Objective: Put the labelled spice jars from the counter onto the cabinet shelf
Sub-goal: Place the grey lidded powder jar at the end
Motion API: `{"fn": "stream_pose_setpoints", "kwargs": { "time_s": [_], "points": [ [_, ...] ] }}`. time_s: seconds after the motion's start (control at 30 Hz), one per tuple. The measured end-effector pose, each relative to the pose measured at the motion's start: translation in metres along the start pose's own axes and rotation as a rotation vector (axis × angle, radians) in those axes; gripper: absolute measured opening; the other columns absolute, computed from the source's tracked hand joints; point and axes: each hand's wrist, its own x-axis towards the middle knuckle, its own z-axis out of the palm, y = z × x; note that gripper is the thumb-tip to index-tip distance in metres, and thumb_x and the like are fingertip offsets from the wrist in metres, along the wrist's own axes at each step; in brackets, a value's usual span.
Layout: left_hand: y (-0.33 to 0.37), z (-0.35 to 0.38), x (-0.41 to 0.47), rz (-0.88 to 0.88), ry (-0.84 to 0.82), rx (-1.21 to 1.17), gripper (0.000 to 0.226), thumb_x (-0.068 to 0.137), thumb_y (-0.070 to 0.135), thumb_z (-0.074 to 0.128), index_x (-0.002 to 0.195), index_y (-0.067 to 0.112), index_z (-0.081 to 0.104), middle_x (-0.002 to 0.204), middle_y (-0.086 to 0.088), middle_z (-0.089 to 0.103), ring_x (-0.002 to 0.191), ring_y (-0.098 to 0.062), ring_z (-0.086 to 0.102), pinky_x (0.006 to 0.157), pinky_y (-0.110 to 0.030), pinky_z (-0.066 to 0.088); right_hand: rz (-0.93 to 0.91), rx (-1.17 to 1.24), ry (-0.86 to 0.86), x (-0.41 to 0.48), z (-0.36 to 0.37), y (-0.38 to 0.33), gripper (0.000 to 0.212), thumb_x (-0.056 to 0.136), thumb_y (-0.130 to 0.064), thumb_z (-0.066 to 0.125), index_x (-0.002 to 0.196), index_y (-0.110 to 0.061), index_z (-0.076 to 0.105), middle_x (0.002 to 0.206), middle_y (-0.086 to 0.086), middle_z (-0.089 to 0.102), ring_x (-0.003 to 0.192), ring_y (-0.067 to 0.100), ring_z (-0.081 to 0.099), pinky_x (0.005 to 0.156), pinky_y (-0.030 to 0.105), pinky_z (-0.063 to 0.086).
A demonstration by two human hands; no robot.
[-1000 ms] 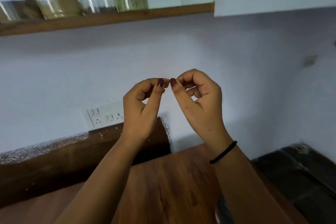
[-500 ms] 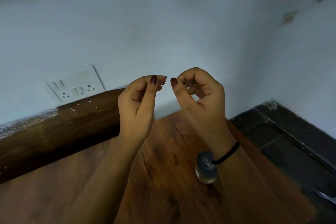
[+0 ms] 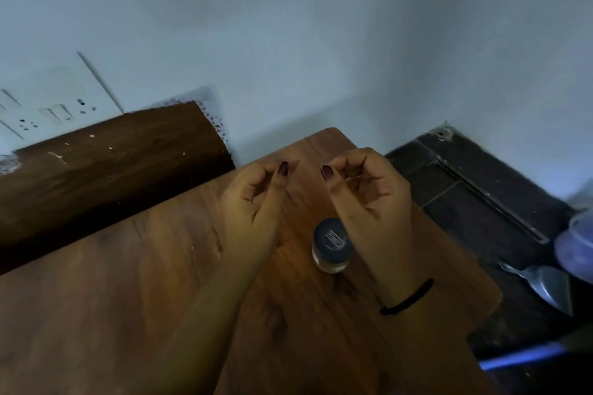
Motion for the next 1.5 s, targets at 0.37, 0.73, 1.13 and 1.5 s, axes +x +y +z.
{"fn": "stream_pose_setpoints", "kwargs": {
  "time_s": [0.37, 0.73, 1.13, 1.5],
  "points": [
    [-0.063, 0.045, -0.061, -0.206, -0.173, -0.006, 0.025, 0.101, 0.022, 0.048, 0.115, 0.013, 0.067, 0.108, 0.001, 0.069, 0.103, -0.018, 0.066, 0.087, -0.044, 0.056, 0.227, -0.121, -0.062, -0.051, -0.023, 0.045, 0.010, 0.086, -0.023, 0.064, 0.095, -0.021, 0.062, 0.093, -0.004, 0.067, 0.088, 0.015, 0.067, 0.077, 0.026, 0.056],
    [-0.108, 0.059, -0.087, -0.247, -0.269, 0.188, 0.052, 0.090, 0.043, 0.059, 0.138, 0.024, 0.050, 0.136, 0.013, 0.053, 0.127, -0.003, 0.049, 0.105, -0.040, 0.046, 0.380, -0.269, -0.121, -0.082, -0.025, 0.096, 0.034, 0.088, -0.009, 0.068, 0.121, -0.015, 0.061, 0.123, -0.004, 0.060, 0.115, 0.006, 0.059, 0.088, 0.022, 0.055],
    [-0.140, 0.077, -0.107, -0.454, -0.404, 0.170, 0.108, 0.072, 0.054, 0.078, 0.155, 0.024, 0.017, 0.152, 0.013, 0.027, 0.142, -0.005, 0.028, 0.117, -0.038, 0.033, 0.515, -0.292, -0.077, -0.111, -0.032, 0.132, 0.051, 0.088, -0.015, 0.060, 0.137, -0.025, 0.048, 0.138, -0.006, 0.051, 0.130, 0.007, 0.049, 0.104, 0.036, 0.049],
    [-0.145, 0.071, -0.100, -0.466, -0.365, 0.121, 0.103, 0.061, 0.040, 0.093, 0.145, 0.023, 0.036, 0.141, 0.008, 0.048, 0.129, -0.005, 0.049, 0.106, -0.031, 0.047, 0.547, -0.222, 0.036, -0.113, -0.044, 0.125, 0.045, 0.092, -0.001, 0.058, 0.135, -0.013, 0.050, 0.133, -0.004, 0.057, 0.112, -0.003, 0.059, 0.092, 0.019, 0.051]
  ]
}}
